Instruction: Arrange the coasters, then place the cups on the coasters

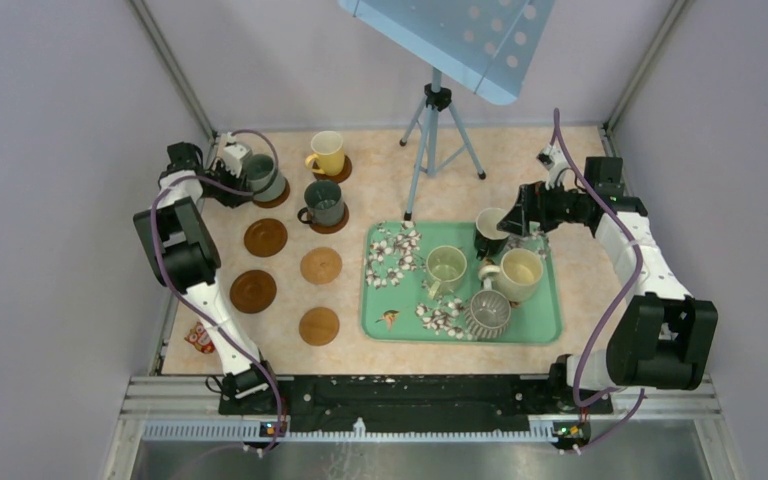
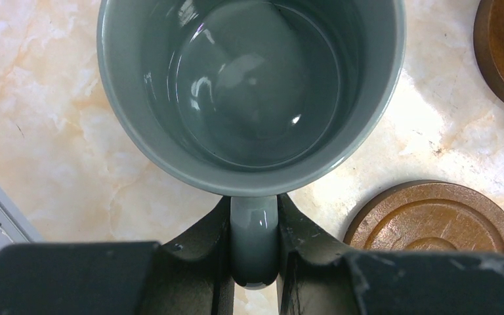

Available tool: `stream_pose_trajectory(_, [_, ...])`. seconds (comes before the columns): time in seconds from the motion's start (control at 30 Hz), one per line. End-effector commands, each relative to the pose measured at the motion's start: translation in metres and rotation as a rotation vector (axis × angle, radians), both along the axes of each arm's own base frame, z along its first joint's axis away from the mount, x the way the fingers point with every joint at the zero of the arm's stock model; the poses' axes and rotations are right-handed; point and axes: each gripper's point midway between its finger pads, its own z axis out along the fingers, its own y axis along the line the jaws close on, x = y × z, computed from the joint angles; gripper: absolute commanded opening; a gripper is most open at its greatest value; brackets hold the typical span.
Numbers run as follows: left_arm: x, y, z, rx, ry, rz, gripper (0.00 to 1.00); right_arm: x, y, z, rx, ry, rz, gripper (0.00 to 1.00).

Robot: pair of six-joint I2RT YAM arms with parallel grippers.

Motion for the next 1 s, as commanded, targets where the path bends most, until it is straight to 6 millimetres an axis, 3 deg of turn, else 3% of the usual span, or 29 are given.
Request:
stream_pose_trajectory(0.0, [0.0032, -0.0118, 0.0278, -0.01, -0.089, -0.058, 0.01, 0.0096, -0.0017, 0.0122, 0.003, -0.054, 0.007, 0.96])
stream_pose_trajectory(0.7, [-0.0046, -0.0128, 0.0267, 0.013, -0.062, -0.061, 0.05, 0.0079, -0.0007, 0.0143, 0.007, -0.059, 0.012, 0.96])
stream_pose_trajectory(0.97, [-0.0046, -0.0104, 0.0314, 0.021, -0.061, -0.043, 0.35, 0.0075, -0.0008, 0.0144, 0.007, -0.058, 0.011, 0.96])
